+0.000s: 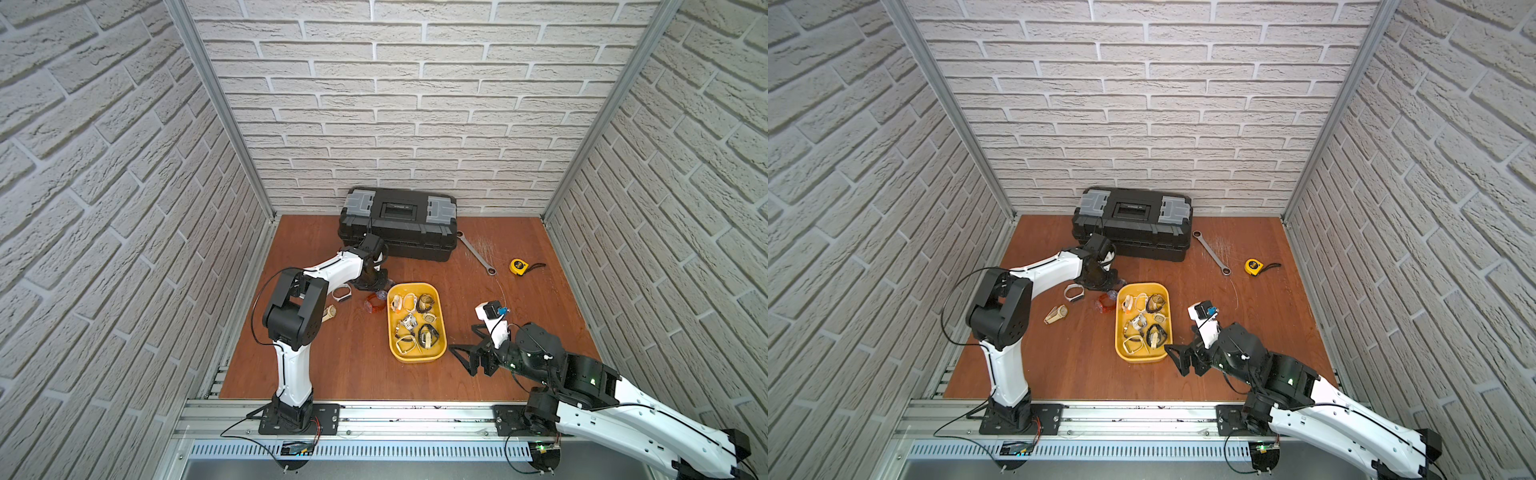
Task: Put the watch into the storage box
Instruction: Pick up the watch at the center of the board, then place the watch in the storage box.
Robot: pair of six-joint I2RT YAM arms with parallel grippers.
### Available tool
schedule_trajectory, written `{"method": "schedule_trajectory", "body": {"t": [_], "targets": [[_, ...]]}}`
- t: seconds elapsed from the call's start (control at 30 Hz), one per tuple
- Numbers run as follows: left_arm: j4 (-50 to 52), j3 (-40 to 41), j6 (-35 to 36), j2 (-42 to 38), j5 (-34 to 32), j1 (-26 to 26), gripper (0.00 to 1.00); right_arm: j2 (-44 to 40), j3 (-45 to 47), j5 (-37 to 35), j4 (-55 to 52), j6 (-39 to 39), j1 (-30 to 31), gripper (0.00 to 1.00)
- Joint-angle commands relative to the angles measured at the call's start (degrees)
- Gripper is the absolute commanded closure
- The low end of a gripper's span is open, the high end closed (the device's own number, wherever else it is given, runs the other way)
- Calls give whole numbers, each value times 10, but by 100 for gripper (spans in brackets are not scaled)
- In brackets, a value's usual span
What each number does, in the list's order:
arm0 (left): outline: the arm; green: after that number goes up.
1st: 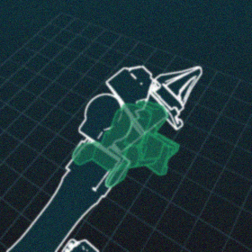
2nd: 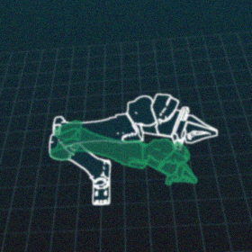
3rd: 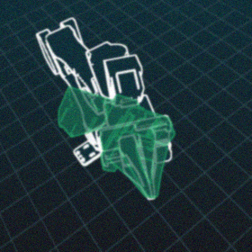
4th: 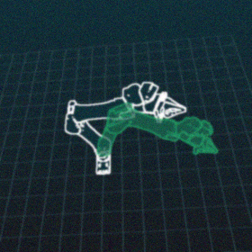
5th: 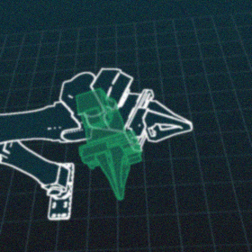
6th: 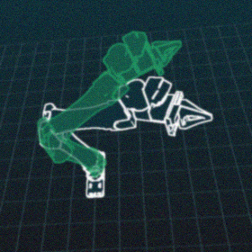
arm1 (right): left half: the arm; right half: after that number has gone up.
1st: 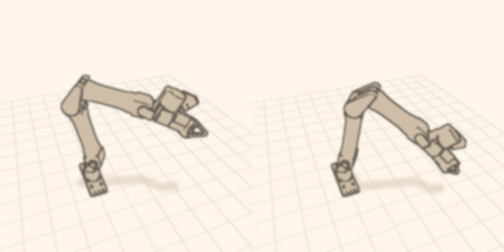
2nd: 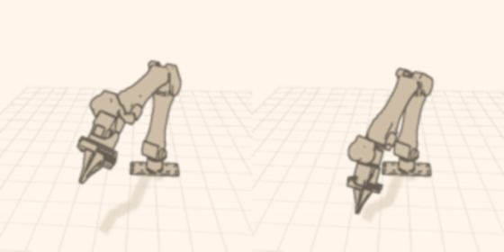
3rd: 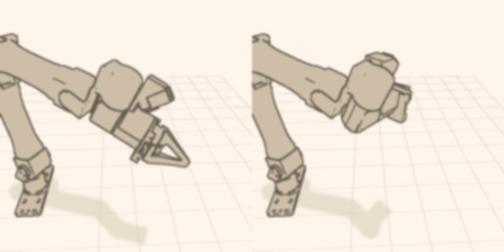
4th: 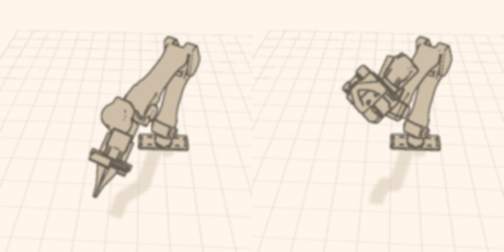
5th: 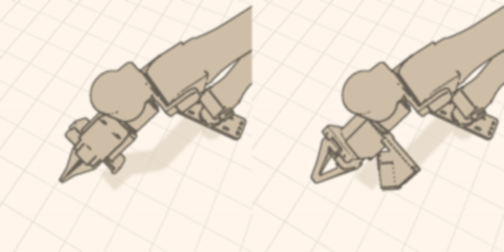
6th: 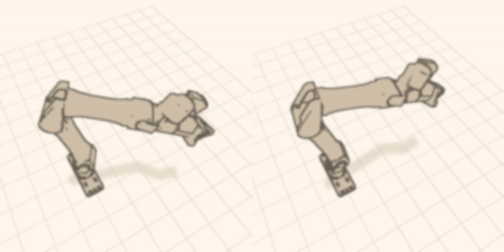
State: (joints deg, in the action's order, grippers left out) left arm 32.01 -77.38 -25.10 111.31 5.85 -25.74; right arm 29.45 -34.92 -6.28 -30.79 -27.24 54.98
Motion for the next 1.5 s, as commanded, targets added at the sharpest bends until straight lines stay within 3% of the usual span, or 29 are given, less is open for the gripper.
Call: {"method": "schedule_trajectory", "body": {"t": [0.0,0.4,0.73,1.13,1.47], "targets": [[24,-11,10,-38,-3,-2,95,-3,2,-10,6,-3,3,0],[108,-54,55,-133,-71,-35,95,-2,-2,-16,0,-5,3,0],[144,-141,72,-42,-98,-132,95,-12,-7,-22,-9,-9,3,0],[115,-135,70,42,-133,-152,96,-54,-4,-33,-34,-15,3,0],[107,-114,60,11,-159,-181,96,-64,-1,-39,-39,-18,3,0]]}}
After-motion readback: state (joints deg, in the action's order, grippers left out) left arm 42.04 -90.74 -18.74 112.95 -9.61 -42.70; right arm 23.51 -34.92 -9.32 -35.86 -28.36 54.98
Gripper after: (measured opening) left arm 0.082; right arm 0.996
